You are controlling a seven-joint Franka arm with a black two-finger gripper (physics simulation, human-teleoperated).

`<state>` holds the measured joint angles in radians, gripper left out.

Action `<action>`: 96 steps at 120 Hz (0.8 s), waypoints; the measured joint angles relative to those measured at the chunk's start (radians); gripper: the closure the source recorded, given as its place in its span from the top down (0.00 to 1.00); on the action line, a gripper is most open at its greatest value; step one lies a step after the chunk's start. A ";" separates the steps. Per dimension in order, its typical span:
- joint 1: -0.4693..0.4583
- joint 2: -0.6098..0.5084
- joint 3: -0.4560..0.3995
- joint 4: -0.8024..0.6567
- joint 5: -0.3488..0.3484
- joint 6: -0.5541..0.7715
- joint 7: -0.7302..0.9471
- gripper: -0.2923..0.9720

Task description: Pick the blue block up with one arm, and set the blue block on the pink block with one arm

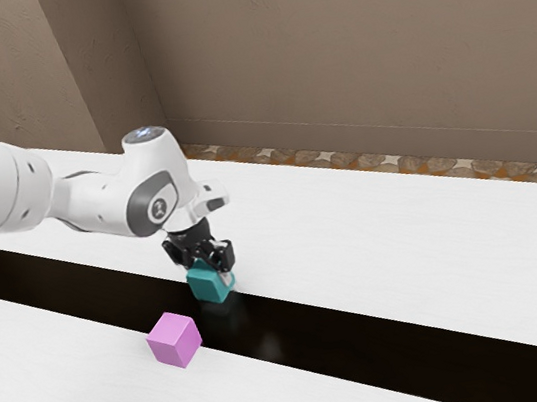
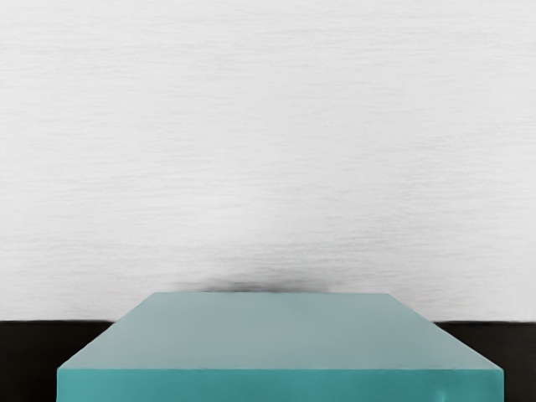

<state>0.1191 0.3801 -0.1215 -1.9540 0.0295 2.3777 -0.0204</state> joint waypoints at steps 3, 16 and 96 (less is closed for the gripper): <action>0.000 -0.025 -0.001 -0.022 0.000 0.000 -0.001 0.52; 0.002 -0.169 -0.005 -0.169 0.001 0.002 -0.008 0.52; 0.016 -0.456 -0.012 -0.494 -0.026 0.052 -0.022 0.52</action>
<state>0.1348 -0.0757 -0.1335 -2.4484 0.0033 2.4295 -0.0422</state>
